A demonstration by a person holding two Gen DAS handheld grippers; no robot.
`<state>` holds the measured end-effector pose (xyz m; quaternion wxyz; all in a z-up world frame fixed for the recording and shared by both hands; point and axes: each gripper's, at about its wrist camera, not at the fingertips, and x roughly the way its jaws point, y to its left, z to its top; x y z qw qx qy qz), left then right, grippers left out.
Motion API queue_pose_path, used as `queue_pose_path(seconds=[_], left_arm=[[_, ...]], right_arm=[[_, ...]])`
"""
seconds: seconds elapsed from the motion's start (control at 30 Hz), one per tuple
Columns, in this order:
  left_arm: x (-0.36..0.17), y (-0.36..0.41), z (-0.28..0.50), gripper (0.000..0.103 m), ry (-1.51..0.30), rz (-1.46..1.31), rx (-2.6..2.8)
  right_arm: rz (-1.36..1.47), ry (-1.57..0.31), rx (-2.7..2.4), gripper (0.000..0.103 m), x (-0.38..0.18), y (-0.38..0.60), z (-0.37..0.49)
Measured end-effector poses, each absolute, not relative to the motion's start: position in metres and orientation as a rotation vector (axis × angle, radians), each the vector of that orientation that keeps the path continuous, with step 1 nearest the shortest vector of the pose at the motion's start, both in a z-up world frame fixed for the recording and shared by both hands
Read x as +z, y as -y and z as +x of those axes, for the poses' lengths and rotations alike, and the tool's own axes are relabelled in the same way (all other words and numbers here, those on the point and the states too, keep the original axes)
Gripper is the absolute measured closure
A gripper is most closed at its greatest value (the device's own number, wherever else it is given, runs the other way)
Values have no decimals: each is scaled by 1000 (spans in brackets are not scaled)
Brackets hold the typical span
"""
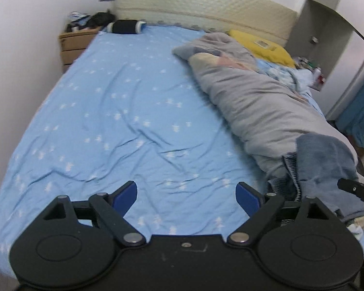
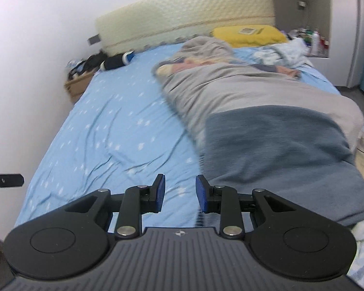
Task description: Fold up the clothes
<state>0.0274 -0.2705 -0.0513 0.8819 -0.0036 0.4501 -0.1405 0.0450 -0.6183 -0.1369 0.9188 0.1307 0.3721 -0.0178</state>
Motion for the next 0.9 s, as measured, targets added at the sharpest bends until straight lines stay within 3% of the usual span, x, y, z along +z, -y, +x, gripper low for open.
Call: queue_pose_path(seconds=[0.67,0.9], left_arm=[[-36,112,35,10,-917,30,-314],[-30,61,34,7,-922,41,-294]], right_arm=[[266,-742,-41,72,-106,414,34],[289,-755,-61,62,-93,357,25]])
